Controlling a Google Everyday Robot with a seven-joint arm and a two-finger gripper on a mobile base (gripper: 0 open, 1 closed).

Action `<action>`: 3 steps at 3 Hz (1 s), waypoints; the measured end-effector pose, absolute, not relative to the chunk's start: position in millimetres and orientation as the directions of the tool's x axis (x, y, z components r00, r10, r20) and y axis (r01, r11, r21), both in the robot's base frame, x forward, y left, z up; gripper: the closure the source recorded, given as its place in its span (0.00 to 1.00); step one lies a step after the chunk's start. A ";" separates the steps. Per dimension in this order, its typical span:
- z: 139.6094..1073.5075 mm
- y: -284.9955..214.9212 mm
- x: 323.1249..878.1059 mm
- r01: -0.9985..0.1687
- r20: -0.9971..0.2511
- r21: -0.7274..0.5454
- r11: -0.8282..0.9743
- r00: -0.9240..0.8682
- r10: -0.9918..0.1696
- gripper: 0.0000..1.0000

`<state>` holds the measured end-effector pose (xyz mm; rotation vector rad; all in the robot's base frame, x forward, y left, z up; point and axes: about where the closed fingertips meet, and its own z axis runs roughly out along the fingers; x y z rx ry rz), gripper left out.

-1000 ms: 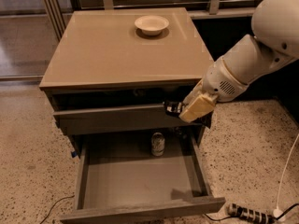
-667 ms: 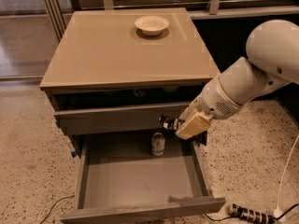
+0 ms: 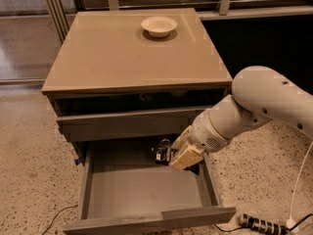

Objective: Place rxbar chocolate into middle drawer

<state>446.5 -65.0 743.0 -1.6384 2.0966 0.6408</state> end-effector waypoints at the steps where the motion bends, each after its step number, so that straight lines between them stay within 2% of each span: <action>1: 742.5 -63.9 445.7 -0.975 -0.566 0.097 0.202 -0.221 -0.794 1.00; 3: 733.7 -52.7 452.3 -0.989 -0.583 0.003 0.151 -0.124 -0.803 1.00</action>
Offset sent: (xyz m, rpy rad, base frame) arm -0.0026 0.0034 -0.0018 -0.0453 -0.0532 0.0284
